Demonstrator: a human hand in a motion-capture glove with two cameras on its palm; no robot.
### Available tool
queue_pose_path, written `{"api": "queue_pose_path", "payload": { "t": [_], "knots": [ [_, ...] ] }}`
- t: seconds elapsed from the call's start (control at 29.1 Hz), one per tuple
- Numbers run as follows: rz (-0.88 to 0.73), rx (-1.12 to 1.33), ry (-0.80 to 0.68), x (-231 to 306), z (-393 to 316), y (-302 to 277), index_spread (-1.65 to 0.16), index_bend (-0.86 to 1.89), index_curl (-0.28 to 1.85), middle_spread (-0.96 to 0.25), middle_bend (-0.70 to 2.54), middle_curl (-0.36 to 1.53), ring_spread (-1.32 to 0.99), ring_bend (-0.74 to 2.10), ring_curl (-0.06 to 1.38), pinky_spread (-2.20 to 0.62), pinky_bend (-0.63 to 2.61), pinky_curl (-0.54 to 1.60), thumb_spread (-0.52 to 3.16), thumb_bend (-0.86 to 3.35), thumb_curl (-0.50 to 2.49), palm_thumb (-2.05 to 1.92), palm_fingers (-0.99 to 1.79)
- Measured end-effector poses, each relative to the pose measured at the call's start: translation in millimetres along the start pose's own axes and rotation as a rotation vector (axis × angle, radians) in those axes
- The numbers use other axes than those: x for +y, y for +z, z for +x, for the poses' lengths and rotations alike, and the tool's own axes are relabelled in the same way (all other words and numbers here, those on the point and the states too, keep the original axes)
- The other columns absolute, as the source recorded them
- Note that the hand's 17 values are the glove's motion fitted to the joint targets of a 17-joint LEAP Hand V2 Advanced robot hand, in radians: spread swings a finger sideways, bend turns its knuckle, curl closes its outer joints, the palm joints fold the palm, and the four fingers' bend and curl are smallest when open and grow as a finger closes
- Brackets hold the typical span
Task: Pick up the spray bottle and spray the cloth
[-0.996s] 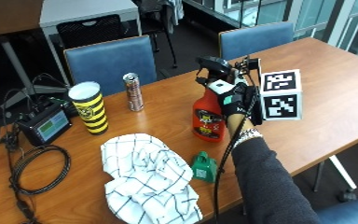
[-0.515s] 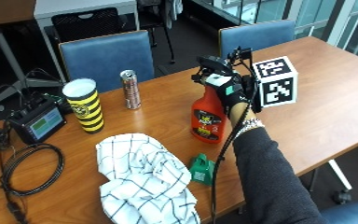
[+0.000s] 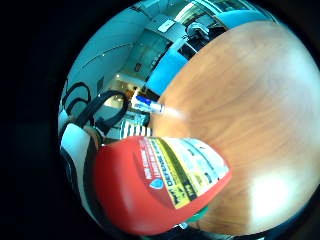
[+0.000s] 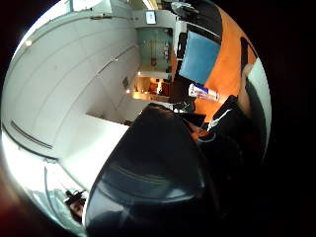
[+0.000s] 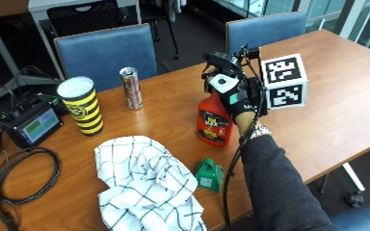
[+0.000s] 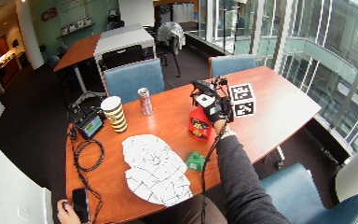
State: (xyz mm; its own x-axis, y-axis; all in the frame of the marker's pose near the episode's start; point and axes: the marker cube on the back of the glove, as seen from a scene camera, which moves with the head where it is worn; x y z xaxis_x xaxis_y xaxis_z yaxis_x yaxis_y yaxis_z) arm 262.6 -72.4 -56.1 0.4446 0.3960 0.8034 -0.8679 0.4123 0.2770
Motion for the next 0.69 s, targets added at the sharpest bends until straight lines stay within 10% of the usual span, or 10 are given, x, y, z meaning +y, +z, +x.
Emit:
{"api": "queue_pose_path", "payload": {
  "t": [0.69],
  "knots": [
    [0.051, -0.017, 0.095, 16, 69, -10, -0.34, 0.19, 0.5, -0.24, 0.6, 0.53, -0.27, 0.61, 0.47, -0.34, 0.41, 0.38, 0.27, -0.03, 0.68, 1.0, 1.36]
  ]
}}
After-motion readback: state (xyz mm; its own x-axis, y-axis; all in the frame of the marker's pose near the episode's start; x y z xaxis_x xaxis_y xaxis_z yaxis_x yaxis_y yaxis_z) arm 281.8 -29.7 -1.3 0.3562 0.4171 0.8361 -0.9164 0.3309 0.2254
